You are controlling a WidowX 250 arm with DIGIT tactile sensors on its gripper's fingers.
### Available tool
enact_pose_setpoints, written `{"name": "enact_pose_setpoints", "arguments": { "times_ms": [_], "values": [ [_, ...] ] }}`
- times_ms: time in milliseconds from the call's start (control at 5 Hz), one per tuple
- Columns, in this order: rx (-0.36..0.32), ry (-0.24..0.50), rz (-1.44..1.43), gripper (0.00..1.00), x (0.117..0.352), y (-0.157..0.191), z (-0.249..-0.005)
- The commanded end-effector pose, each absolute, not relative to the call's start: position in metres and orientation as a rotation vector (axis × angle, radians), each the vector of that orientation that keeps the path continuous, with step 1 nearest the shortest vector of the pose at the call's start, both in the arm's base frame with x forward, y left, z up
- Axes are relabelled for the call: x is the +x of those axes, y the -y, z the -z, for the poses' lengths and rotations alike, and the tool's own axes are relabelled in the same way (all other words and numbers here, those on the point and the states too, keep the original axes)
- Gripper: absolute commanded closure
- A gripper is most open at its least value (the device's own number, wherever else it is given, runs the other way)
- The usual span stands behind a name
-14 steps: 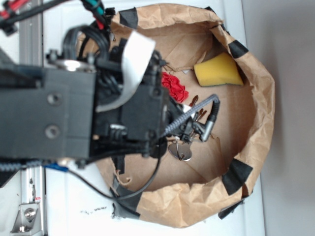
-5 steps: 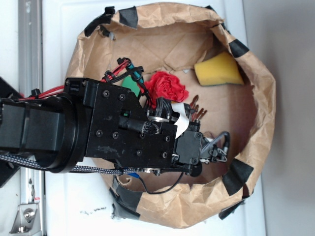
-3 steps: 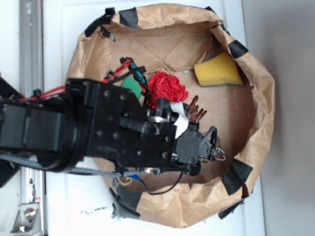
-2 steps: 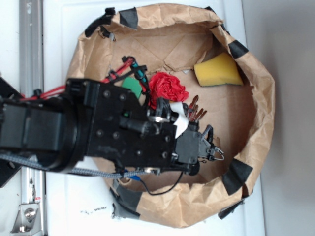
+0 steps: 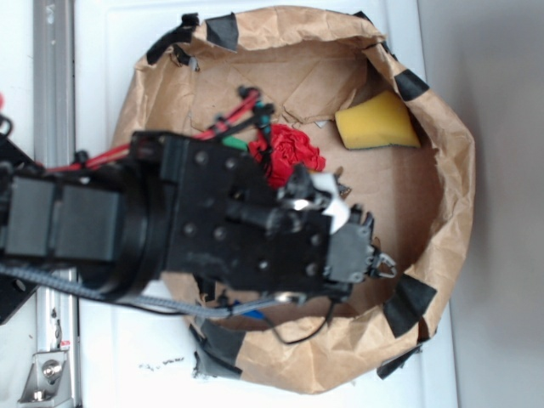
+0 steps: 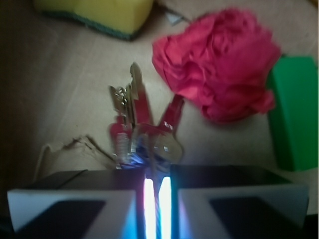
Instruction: Grab the silver keys.
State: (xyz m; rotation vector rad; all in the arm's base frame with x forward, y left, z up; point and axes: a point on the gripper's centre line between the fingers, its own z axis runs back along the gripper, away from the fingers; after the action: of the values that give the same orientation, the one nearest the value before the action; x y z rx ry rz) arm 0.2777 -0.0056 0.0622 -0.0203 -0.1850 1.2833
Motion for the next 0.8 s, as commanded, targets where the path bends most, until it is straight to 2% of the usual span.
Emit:
{"name": "enact_pose_setpoints", "arguments": {
  "times_ms": [0, 200, 400, 600],
  "values": [
    [-0.255, 0.500, -1.212, 1.00, 0.250, -0.044, -0.180],
    [-0.356, 0.545, -1.053, 1.00, 0.215, -0.045, -0.190],
    [-0.240, 0.525, -1.053, 1.00, 0.224, -0.038, -0.187],
    [-0.188, 0.499, -1.061, 1.00, 0.233, -0.030, -0.182]
  ]
}}
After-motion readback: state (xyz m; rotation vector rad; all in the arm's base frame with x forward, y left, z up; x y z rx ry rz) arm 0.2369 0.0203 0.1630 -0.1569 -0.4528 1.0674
